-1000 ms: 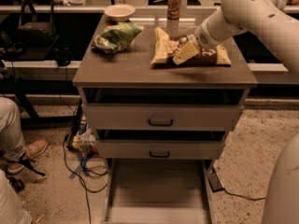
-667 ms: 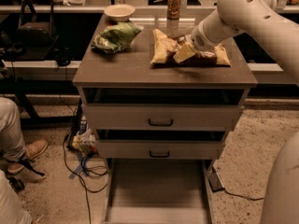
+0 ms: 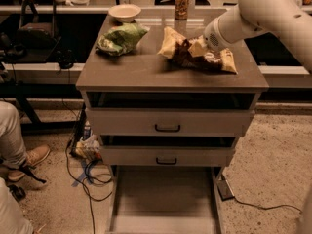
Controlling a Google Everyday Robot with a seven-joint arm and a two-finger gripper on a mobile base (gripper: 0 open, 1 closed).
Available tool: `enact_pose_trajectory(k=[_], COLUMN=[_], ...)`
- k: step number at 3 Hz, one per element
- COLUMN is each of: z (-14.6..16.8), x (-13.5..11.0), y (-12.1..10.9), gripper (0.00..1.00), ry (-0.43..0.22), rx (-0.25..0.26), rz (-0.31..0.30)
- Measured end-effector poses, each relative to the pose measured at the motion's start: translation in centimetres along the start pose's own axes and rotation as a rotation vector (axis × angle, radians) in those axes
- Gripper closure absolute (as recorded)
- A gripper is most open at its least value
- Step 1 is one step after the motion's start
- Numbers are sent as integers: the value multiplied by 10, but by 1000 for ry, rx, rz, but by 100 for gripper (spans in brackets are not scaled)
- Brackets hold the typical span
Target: Place brown chip bag into bottom drawer
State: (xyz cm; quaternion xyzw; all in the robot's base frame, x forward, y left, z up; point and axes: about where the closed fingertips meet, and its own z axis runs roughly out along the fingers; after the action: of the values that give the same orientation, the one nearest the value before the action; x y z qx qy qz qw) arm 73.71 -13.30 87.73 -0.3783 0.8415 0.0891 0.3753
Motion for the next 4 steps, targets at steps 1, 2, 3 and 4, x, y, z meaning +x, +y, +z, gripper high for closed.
enact_pose_trajectory(k=[1, 2, 3, 4], z=[-48, -114, -187, -186], x=[6, 37, 77, 77], y=[-6, -21, -23, -22], gripper=[100, 100, 100, 100], ry=[-70, -64, -7, -6], rx=[6, 87, 167, 166], rz=[15, 68, 134, 134])
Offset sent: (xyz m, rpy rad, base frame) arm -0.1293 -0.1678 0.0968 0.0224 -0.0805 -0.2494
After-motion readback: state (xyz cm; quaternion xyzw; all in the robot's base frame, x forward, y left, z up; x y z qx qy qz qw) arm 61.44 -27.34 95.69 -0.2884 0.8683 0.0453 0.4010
